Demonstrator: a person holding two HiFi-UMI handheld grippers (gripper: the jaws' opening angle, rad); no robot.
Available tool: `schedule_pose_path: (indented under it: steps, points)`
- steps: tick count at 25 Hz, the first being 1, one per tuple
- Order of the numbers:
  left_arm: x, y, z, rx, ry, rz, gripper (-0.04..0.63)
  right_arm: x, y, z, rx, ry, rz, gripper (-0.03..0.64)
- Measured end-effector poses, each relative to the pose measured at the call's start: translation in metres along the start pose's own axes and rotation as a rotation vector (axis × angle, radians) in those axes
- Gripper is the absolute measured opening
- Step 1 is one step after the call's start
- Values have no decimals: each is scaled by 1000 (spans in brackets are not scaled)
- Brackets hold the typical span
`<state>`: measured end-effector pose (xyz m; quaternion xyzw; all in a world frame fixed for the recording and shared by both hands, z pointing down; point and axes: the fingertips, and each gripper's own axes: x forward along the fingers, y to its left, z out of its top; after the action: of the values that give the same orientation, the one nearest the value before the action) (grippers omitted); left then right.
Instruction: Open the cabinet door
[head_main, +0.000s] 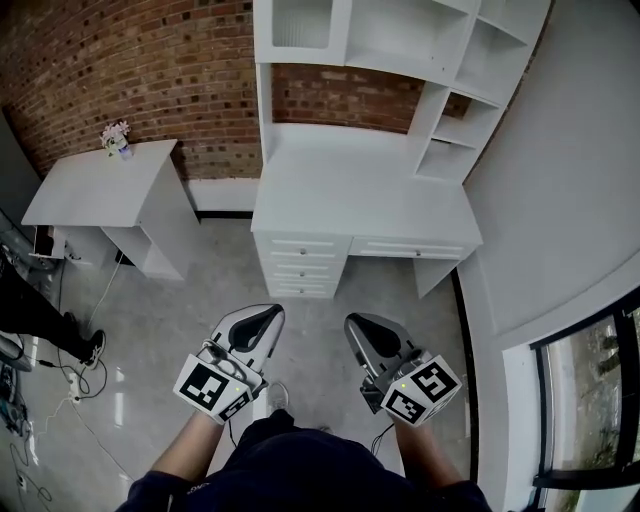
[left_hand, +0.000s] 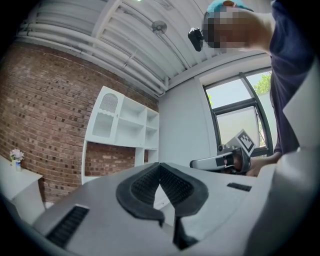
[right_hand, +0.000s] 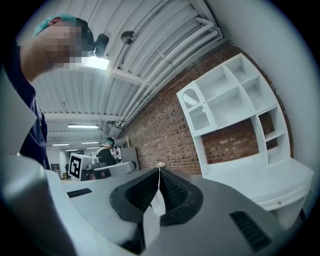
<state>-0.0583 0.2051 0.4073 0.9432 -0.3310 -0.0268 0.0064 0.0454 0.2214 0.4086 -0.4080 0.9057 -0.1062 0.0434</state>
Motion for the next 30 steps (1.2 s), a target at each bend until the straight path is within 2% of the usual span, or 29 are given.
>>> schedule_pose_path:
  steps: [16, 30]
  points:
    - [17, 114, 5, -34, -14, -49, 8, 110, -11, 12, -9, 21, -40, 26]
    - [31, 170, 6, -57, -37, -66, 8, 162, -22, 14, -25, 34, -56, 26]
